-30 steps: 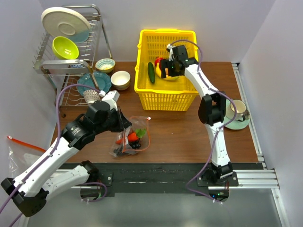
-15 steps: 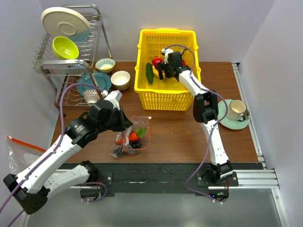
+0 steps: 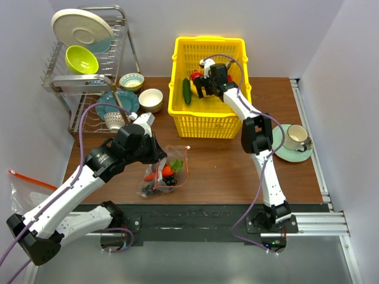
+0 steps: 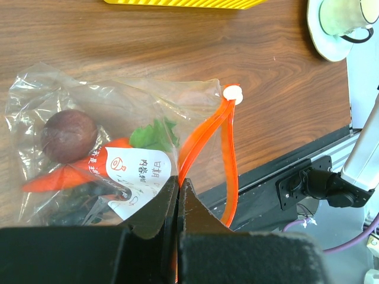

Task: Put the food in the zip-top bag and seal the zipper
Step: Pick up the fake fruit from the bin.

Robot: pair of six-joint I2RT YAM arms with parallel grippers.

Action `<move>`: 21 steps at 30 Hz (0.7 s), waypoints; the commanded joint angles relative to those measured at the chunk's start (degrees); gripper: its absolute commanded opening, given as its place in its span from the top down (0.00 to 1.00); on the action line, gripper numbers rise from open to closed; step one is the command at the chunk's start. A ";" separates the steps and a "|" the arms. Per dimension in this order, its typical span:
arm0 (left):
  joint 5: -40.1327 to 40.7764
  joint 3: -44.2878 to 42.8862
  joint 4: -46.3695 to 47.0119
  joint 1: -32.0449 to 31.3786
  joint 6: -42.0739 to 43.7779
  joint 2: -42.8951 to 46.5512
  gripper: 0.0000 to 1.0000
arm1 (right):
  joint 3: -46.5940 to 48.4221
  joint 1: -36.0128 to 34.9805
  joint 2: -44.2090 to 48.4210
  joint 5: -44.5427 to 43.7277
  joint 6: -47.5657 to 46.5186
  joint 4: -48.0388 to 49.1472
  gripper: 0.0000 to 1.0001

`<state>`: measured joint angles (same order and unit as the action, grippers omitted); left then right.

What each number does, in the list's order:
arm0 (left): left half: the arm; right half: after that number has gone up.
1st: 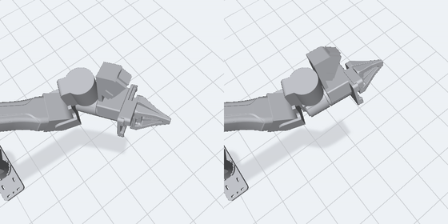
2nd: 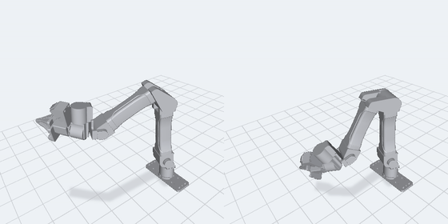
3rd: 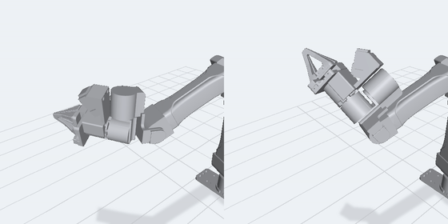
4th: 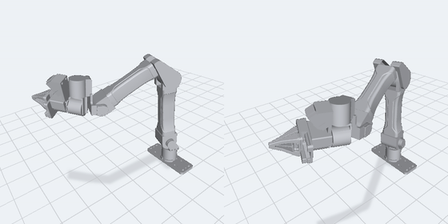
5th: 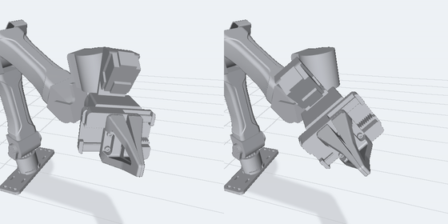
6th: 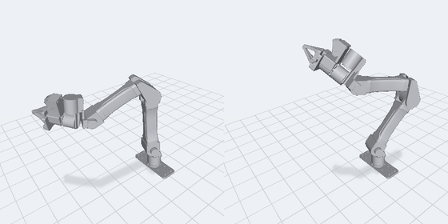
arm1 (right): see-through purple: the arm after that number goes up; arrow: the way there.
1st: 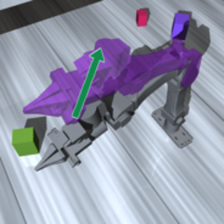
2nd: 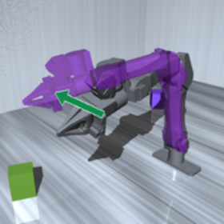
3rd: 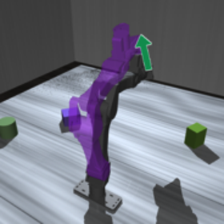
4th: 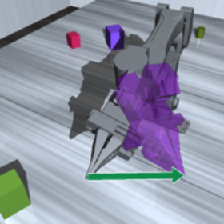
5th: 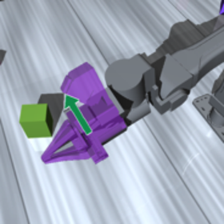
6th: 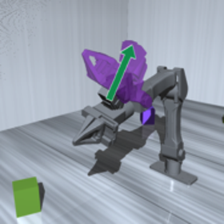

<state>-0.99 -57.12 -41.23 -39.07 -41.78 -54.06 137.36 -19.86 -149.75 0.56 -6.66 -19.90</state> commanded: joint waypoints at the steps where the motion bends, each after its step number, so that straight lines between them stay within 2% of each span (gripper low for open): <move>1: 0.82 -2.55 1.33 -0.13 0.74 0.27 1.00 | 2.91 0.08 -5.55 1.10 -1.35 3.47 0.02; 9: 0.20 -2.82 1.77 -0.13 0.47 0.27 1.00 | -3.58 -0.01 -1.95 9.80 1.38 0.48 0.06; 17: 0.56 -1.94 1.77 -0.04 -0.06 2.03 1.00 | -10.70 -1.23 3.50 10.43 -0.20 -1.63 0.16; 21: 0.38 -1.68 1.68 -0.13 -0.32 2.82 1.00 | -15.09 -2.11 7.45 9.12 0.06 -0.84 0.17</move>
<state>-0.99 -57.21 -41.23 -39.07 -41.85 -52.73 126.21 -20.36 -145.77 8.99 -6.42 -20.67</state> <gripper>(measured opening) 0.021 0.839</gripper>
